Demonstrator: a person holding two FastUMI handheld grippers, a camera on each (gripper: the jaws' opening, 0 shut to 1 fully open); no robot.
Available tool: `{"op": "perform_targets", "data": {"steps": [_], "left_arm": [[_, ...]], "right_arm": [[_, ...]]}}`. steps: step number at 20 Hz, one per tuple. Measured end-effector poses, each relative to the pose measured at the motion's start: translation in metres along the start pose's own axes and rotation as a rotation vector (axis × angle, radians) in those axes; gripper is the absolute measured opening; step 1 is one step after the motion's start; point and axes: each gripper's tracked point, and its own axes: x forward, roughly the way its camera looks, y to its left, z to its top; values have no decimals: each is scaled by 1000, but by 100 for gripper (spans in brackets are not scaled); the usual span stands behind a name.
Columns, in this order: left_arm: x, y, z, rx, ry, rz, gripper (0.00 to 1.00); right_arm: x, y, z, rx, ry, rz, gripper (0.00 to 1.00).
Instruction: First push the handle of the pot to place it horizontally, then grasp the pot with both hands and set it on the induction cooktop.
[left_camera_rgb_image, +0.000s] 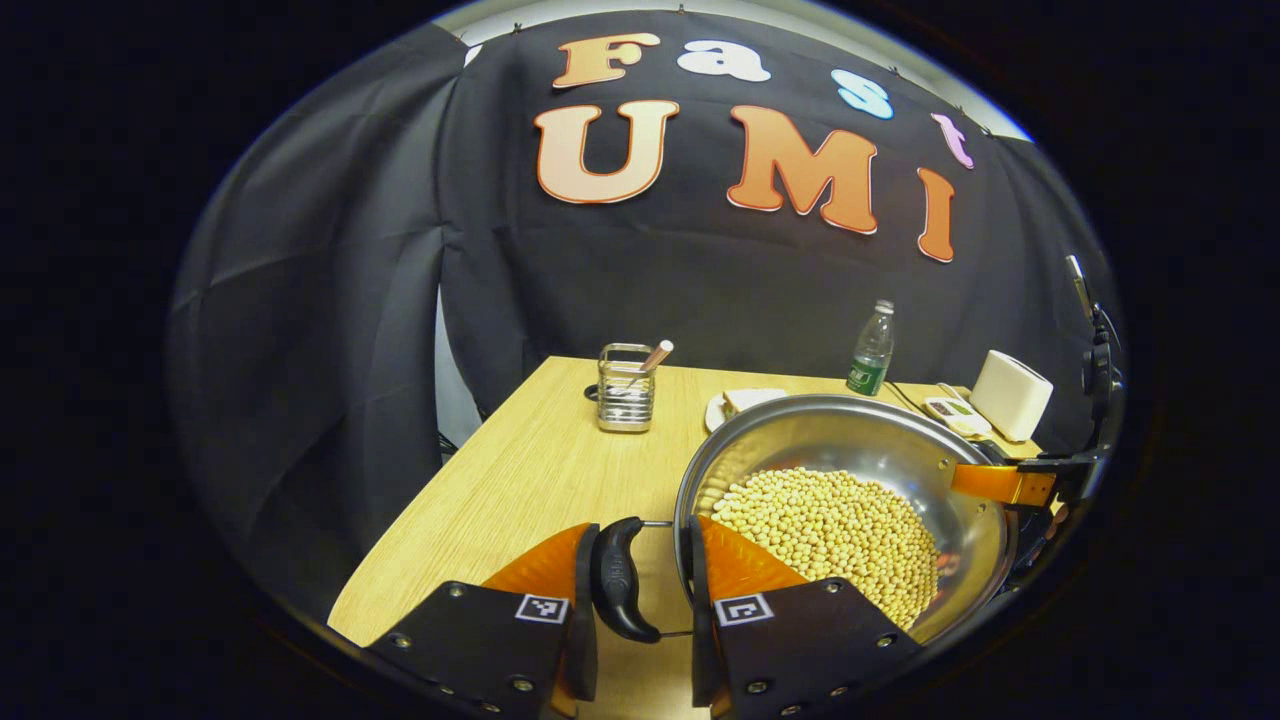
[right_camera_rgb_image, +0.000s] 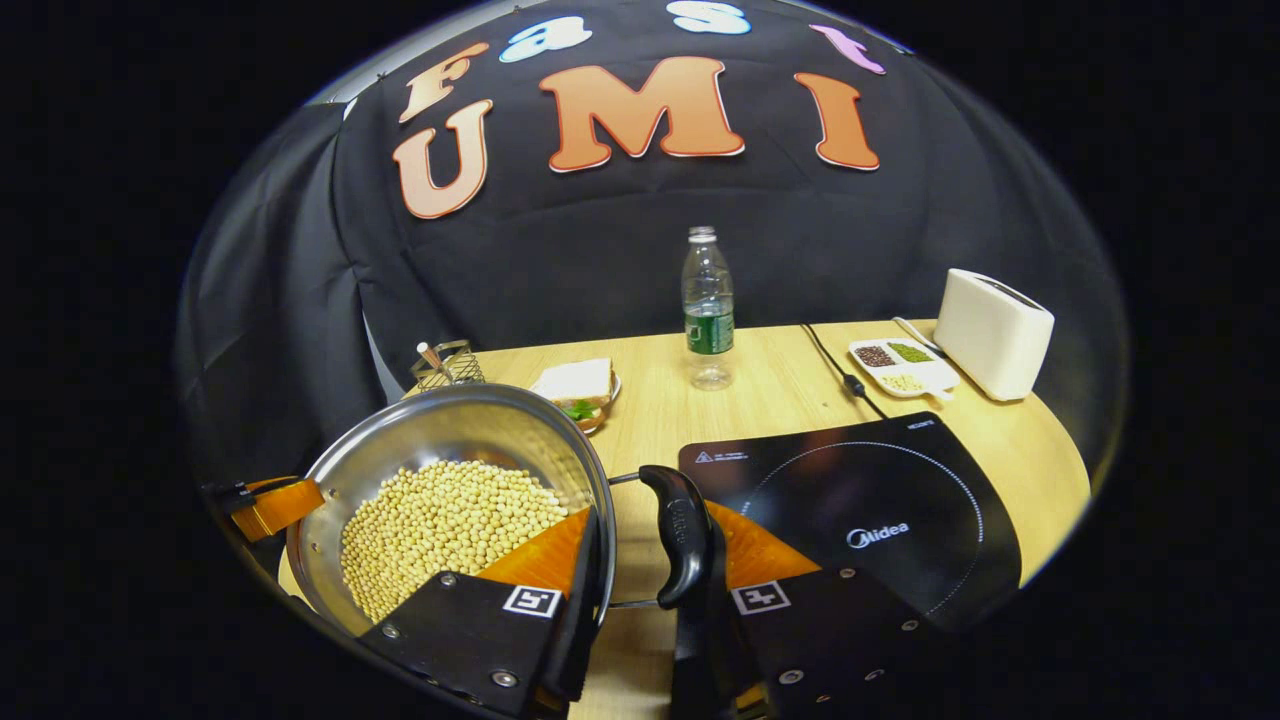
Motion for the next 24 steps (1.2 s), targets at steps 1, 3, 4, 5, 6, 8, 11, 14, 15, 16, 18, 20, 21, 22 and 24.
{"op": "perform_targets", "data": {"steps": [1, 3, 4, 5, 6, 8, 11, 14, 15, 16, 18, 20, 21, 22, 24], "left_arm": [[-2, -7, 4, 1, -5, -7, 37], [-3, -22, 10, 12, -11, -21, 37], [-4, -30, 12, 17, -16, -27, 37], [-4, -38, 15, 19, -18, -35, 37], [-4, -47, 16, 21, -20, -44, 37], [-3, -65, 17, 31, -20, -63, 37], [-3, -93, 20, 42, -17, -92, 38], [-3, -122, 21, 58, -19, -121, 39], [-2, -131, 22, 64, -19, -130, 39], [-1, -140, 22, 68, -18, -140, 37], [0, -157, 21, 76, -14, -160, 36], [0, -174, 19, 82, -8, -177, 37], [1, -181, 18, 84, -5, -186, 36], [2, -189, 17, 87, -2, -194, 36], [3, -204, 15, 93, 3, -208, 37]], "right_arm": [[-4, -7, 2, 6, -5, -5, 47], [-10, -20, 6, 15, -15, -16, 47], [-13, -27, 8, 22, -20, -22, 47], [-16, -35, 10, 28, -24, -28, 47], [-19, -43, 12, 31, -28, -35, 47], [-25, -59, 14, 42, -33, -52, 47], [-34, -86, 16, 62, -37, -78, 47], [-43, -112, 16, 85, -43, -102, 47], [-45, -120, 17, 91, -45, -110, 47], [-48, -129, 17, 98, -46, -118, 47], [-53, -144, 15, 110, -47, -135, 47], [-56, -159, 15, 119, -45, -152, 47], [-58, -167, 14, 123, -45, -159, 47], [-60, -175, 13, 129, -43, -166, 47], [-63, -186, 11, 139, -39, -179, 47]]}}
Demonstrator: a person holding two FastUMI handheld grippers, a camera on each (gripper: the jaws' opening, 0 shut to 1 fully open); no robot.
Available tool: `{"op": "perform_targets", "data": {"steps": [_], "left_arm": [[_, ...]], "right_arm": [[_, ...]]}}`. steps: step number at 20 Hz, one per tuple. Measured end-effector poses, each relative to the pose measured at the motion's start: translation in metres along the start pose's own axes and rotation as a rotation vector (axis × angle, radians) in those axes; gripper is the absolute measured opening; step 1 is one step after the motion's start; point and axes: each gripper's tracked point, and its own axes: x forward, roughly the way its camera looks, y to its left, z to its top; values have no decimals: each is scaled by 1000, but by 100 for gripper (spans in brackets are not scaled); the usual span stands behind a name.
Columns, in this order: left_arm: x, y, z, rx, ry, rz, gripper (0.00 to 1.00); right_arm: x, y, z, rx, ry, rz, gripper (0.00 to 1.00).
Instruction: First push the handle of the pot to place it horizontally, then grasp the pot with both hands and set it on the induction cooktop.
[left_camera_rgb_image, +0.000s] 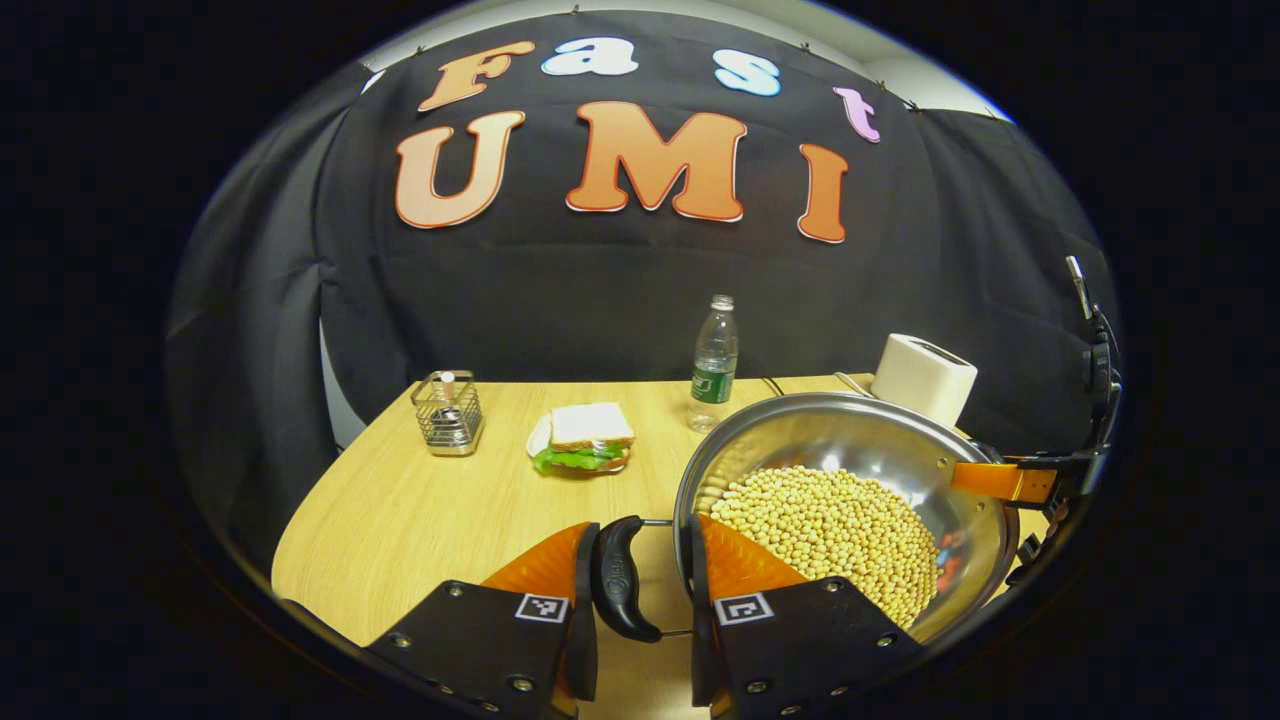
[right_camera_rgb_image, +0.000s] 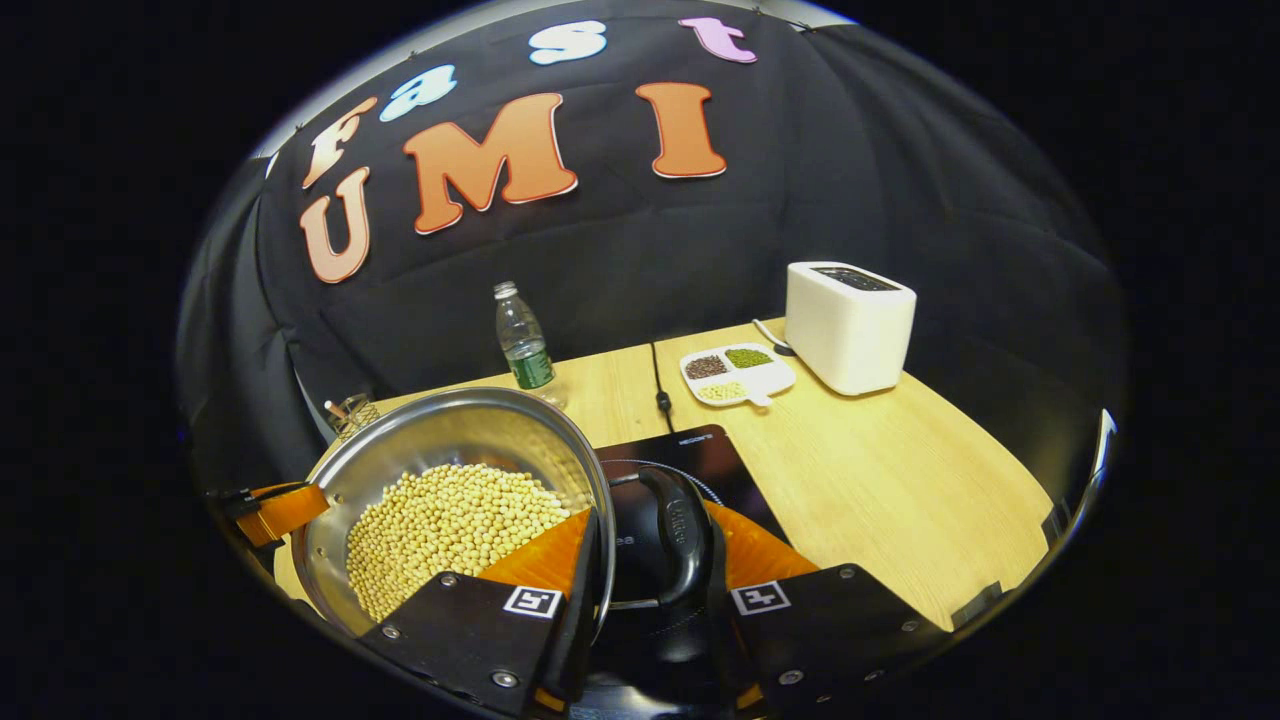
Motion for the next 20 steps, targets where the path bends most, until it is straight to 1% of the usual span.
{"op": "perform_targets", "data": {"steps": [1, 2, 3, 4, 6, 7, 8, 12, 13, 14, 15, 16, 20], "left_arm": [[2, -7, 0, 2, 3, -7, 37], [5, -14, -2, 4, 8, -15, 36], [7, -21, -2, 4, 11, -21, 38], [8, -27, -3, 3, 14, -27, 36], [13, -38, -5, 3, 19, -37, 38], [14, -44, -6, 4, 24, -42, 36], [15, -49, -8, 5, 27, -45, 38], [21, -68, -9, 15, 37, -59, 36], [23, -72, -9, 19, 38, -63, 38], [24, -76, -10, 22, 41, -66, 36], [26, -80, -10, 24, 44, -70, 36], [28, -85, -11, 26, 47, -73, 36], [33, -97, -17, 27, 72, -81, 37]], "right_arm": [[0, -6, 0, 4, 2, -8, 47], [-1, -13, -1, 7, 5, -15, 43], [-1, -18, -1, 11, 7, -21, 47], [-1, -25, -1, 14, 9, -27, 47], [-3, -36, -1, 19, 10, -38, 47], [-3, -42, -2, 21, 13, -43, 47], [-3, -47, -3, 23, 16, -47, 47], [0, -62, -3, 39, 26, -58, 47], [-2, -67, -3, 42, 26, -61, 47], [-2, -71, -4, 46, 29, -64, 47], [-1, -74, -5, 50, 31, -67, 43], [0, -78, -5, 53, 34, -70, 47], [5, -91, -6, 63, 48, -77, 47]]}}
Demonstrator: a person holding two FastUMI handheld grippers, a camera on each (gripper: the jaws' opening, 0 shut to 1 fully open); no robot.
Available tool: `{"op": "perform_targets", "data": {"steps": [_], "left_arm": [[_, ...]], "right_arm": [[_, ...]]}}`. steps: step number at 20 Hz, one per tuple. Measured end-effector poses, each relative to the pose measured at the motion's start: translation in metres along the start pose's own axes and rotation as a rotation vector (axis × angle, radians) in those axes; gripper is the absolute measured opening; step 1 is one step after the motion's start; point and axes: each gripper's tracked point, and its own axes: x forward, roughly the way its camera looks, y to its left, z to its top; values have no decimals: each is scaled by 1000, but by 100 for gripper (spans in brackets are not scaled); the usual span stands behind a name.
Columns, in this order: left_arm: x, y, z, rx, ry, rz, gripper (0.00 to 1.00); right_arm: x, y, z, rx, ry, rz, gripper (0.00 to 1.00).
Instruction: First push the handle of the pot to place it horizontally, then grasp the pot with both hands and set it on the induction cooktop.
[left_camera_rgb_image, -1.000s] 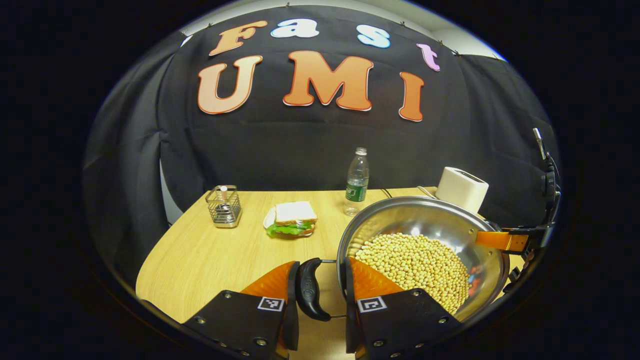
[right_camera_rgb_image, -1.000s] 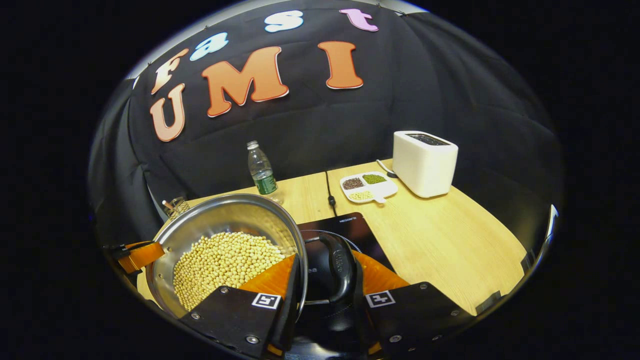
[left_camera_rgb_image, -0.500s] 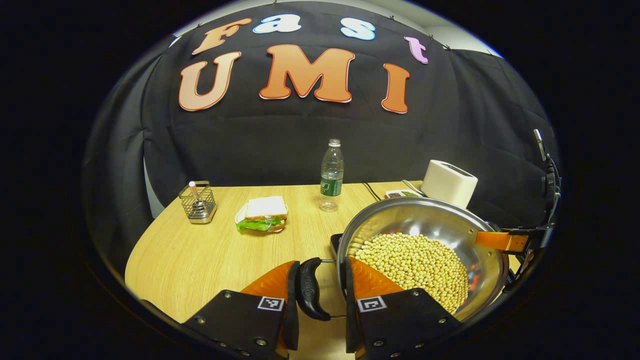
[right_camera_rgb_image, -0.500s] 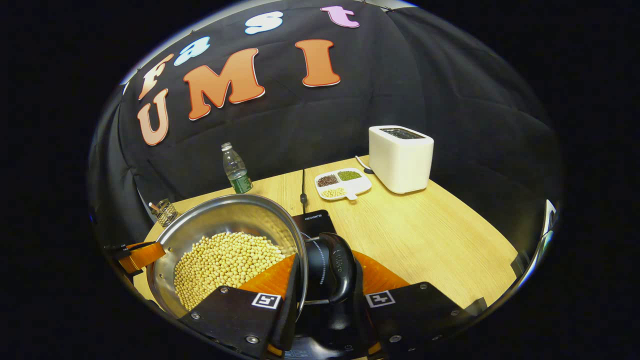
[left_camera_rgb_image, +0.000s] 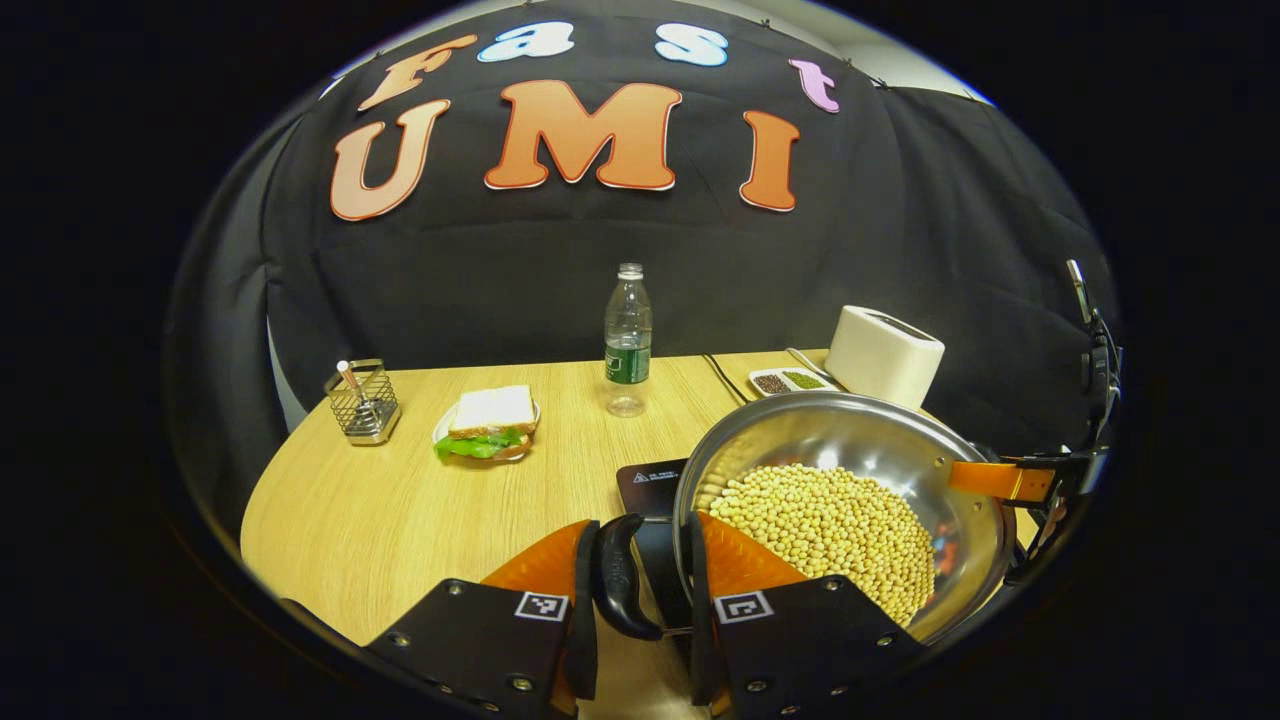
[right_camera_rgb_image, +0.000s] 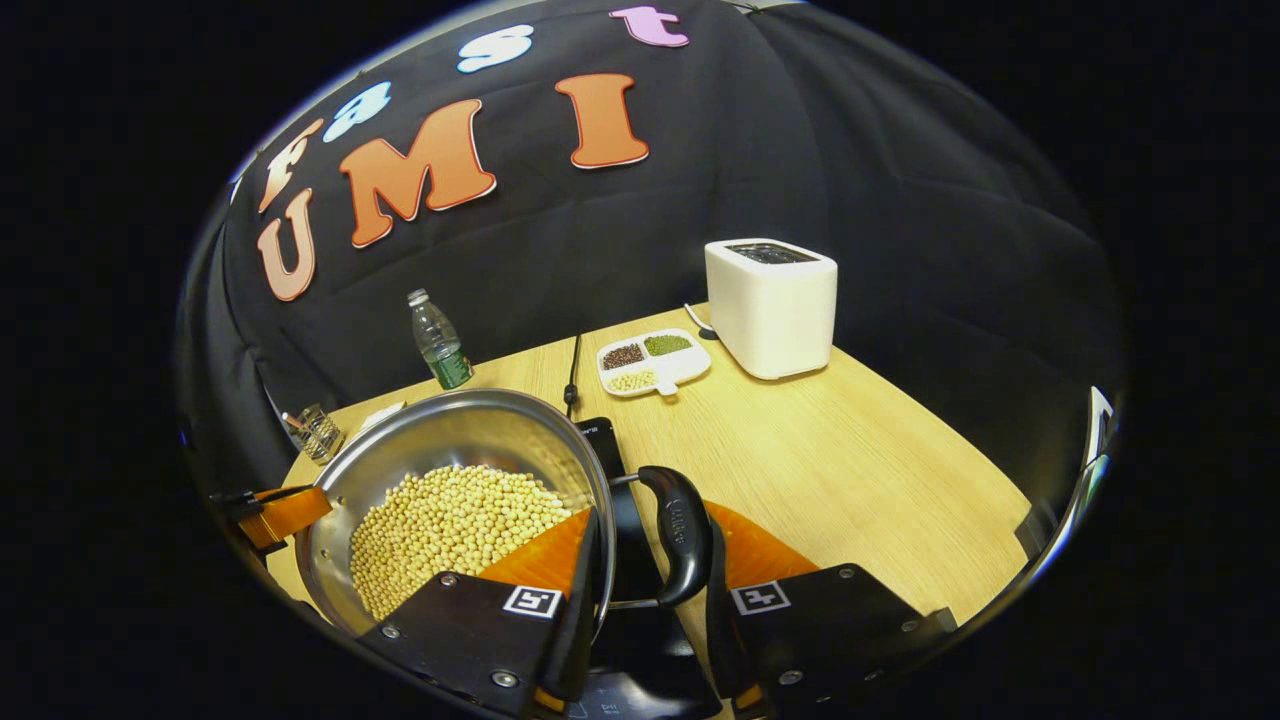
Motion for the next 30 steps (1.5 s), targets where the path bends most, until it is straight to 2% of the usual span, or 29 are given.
{"op": "perform_targets", "data": {"steps": [9, 13, 14, 16, 17, 18, 20, 25, 30], "left_arm": [[10, 0, -4, -19, 37, -4, 37], [8, 0, -2, -47, 32, 5, 46], [3, 0, 0, -54, 27, 9, 48], [-11, 5, 25, -46, -45, 30, 51], [-18, 10, 41, -44, -87, 46, 51], [-30, 14, 55, -46, -127, 60, 65], [-54, 20, 82, -53, -189, 83, 75], [-126, 52, 150, 8, -334, 207, 75], [-207, 75, 213, 24, -472, 280, 74]], "right_arm": [[11, -3, -5, -6, 35, 7, 48], [9, -4, -2, -30, 29, 6, 57], [4, -4, 3, -34, 14, 0, 56], [-5, -11, 21, -73, -43, -35, 67], [-14, -11, 33, -84, -73, -35, 73], [-24, -7, 44, -84, -97, -22, 83], [-45, 0, 66, -86, -150, 2, 95], [-115, 13, 131, -126, -324, 27, 95], [-195, 25, 186, -147, -484, 68, 94]]}}
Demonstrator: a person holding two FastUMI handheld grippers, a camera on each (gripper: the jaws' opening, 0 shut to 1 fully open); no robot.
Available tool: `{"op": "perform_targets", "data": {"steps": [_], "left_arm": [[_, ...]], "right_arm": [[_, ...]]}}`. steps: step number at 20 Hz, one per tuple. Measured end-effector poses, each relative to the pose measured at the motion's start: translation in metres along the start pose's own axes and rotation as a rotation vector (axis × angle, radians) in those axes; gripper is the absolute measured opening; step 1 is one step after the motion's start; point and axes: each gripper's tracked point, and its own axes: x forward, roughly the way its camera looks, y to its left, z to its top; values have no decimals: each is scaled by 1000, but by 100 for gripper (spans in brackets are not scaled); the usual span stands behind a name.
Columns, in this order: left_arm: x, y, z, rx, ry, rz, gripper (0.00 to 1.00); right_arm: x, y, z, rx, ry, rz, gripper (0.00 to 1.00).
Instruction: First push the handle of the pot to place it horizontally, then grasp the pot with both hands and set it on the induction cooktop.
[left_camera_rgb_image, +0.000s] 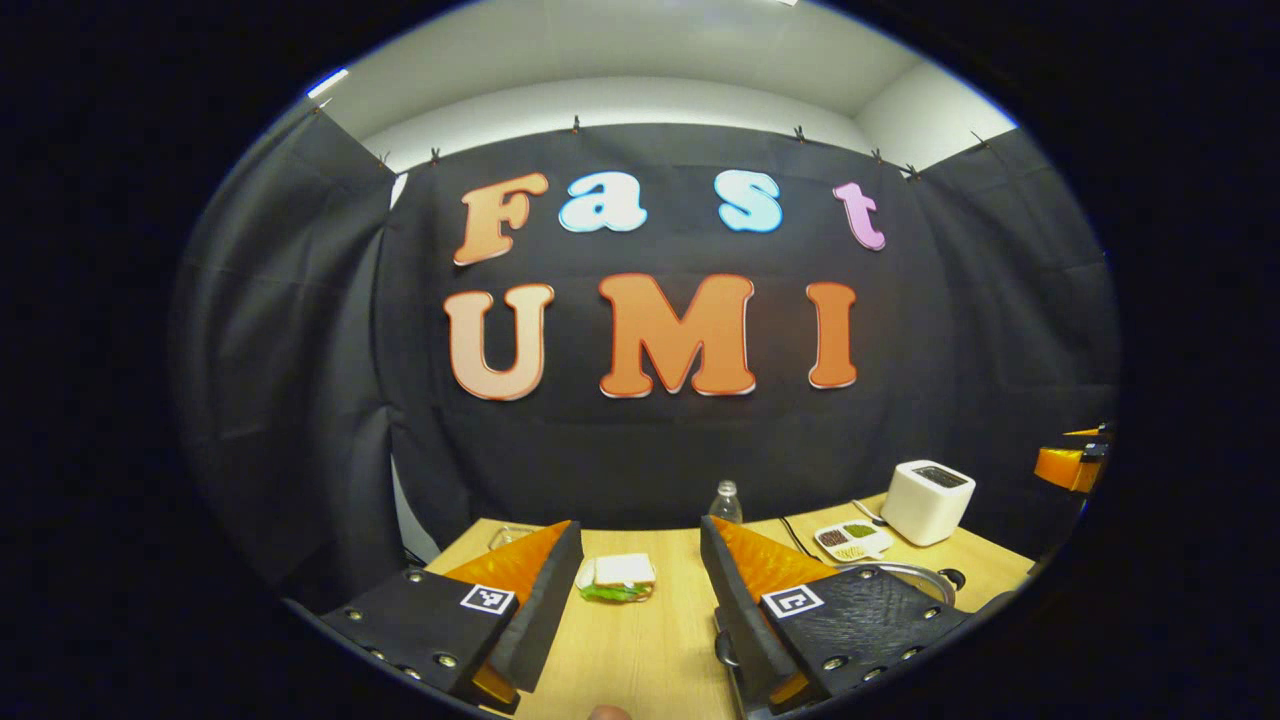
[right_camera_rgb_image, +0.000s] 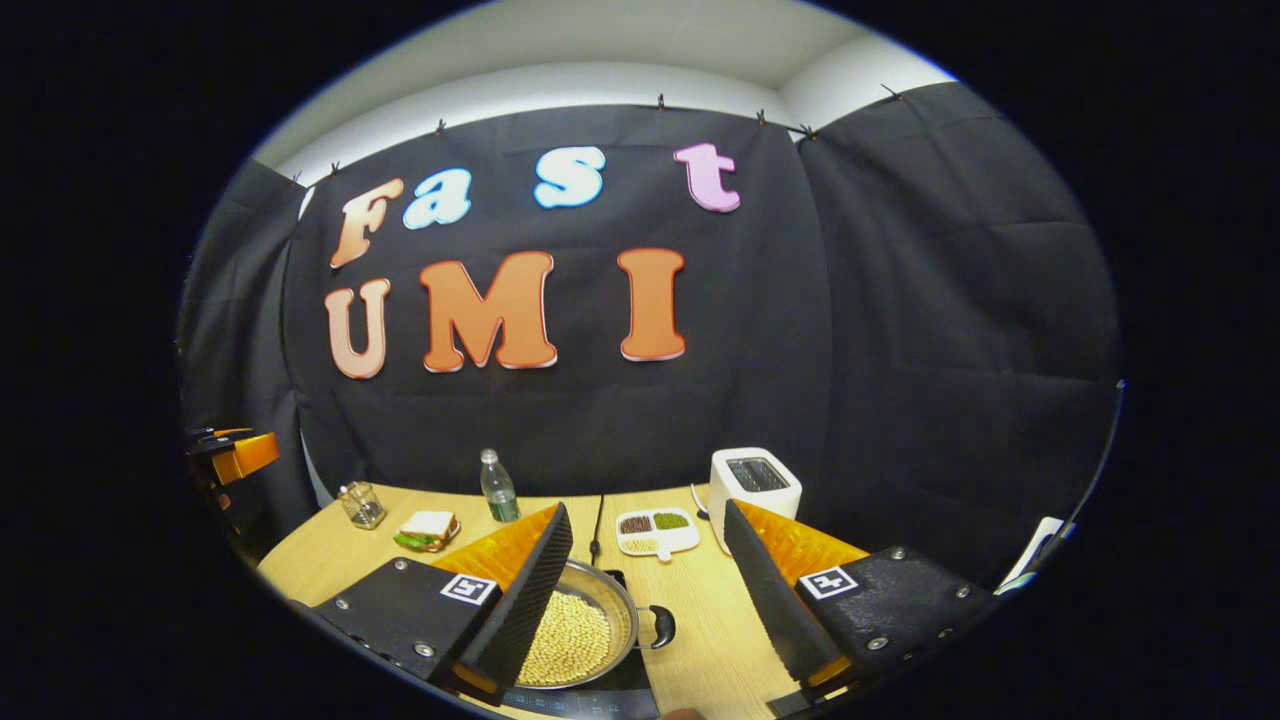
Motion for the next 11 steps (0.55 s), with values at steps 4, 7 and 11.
{"op": "perform_targets", "data": {"steps": [4, 7, 11], "left_arm": [[-45, 26, 42, -26, -39, 22, 74], [-72, 37, 68, -26, -95, 34, 75], [-91, 38, 77, -4, -121, 36, 74]], "right_arm": [[-36, 0, 47, 7, -81, 33, 94], [-57, -4, 72, 16, -141, 38, 94], [-70, -2, 76, 29, -155, 59, 89]]}}
